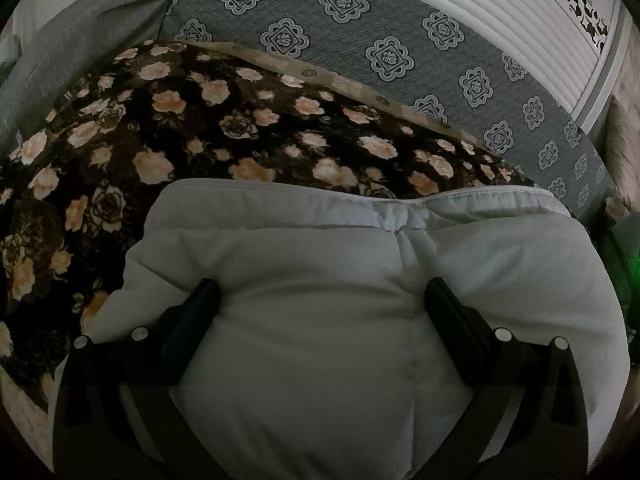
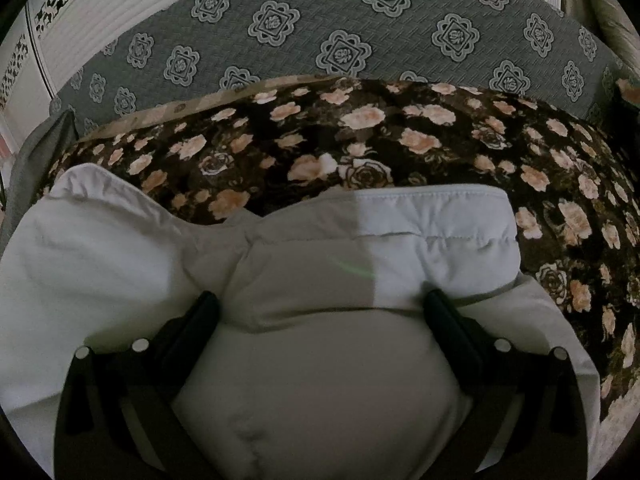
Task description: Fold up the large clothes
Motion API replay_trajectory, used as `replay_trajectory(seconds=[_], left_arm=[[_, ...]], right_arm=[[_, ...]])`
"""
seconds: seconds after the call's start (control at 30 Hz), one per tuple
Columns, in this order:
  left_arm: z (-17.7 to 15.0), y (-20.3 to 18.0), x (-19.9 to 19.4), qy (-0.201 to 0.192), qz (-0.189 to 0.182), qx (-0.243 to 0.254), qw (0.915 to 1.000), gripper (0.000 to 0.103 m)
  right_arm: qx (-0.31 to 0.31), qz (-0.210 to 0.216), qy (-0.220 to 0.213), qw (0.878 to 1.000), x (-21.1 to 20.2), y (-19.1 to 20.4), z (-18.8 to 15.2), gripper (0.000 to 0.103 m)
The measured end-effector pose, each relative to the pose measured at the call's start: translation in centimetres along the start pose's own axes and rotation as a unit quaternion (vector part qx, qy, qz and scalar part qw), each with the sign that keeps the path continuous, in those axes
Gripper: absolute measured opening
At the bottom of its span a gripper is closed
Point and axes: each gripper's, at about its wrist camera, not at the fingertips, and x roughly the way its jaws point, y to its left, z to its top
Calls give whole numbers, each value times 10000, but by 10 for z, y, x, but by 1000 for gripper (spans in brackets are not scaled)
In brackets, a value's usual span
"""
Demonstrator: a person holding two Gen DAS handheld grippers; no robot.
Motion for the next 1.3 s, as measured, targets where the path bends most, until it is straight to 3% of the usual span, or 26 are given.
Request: replay_trajectory(seconds=[0.37,0.57,0.67,0.73,0.77,0.8,0.83,0.9,0.93,1.0,1.07,1.13,1.3], left_arm=[[-1,-1,0,-54,60,51,10000,100],[-6,-5,-9,-278,230,184,9992,100],[-9,-7,-27,-694,424,132,9966,100],[-2,-15,-56,-1276,912,-216,9874,98],[3,-28,-78,-1734,607,-203,9828,99],[7,-46,-96,-2087,328,25,9774,100],[8,-62,-107,-2297,297,313,9723,100],[1,-104,-115,-2591,669,1114,9571,100],[-4,-114,-109,-2527,764,1243,9565,100],[-14,-115,-83,-2135,764,1069,9681,100],[-18,-106,-51,-1680,773,921,9784,100],[-15,-97,-34,-1429,509,746,9856,100],[-13,-101,-4,-1189,793,899,9856,100]], right_arm=[[-10,0,-42,10000,-1,0,0,102],[-39,-43,-428,9991,-18,2,-6,101],[-24,-42,-790,9969,-33,2,-11,101],[214,-319,-776,9962,-43,6,1,101],[452,-320,-932,9941,-55,9,8,101],[669,-69,-1220,9903,-74,15,15,101],[620,163,-1550,9858,-92,27,21,101],[137,-9,-1968,9804,-110,56,24,101],[-71,-140,-2039,9789,-110,68,22,101],[-352,-306,-1815,9823,-87,85,17,101],[-291,-83,-1303,9910,-54,84,13,101],[-44,167,-1089,9939,-31,73,11,101],[-182,-198,-889,9957,-5,82,10,102]])
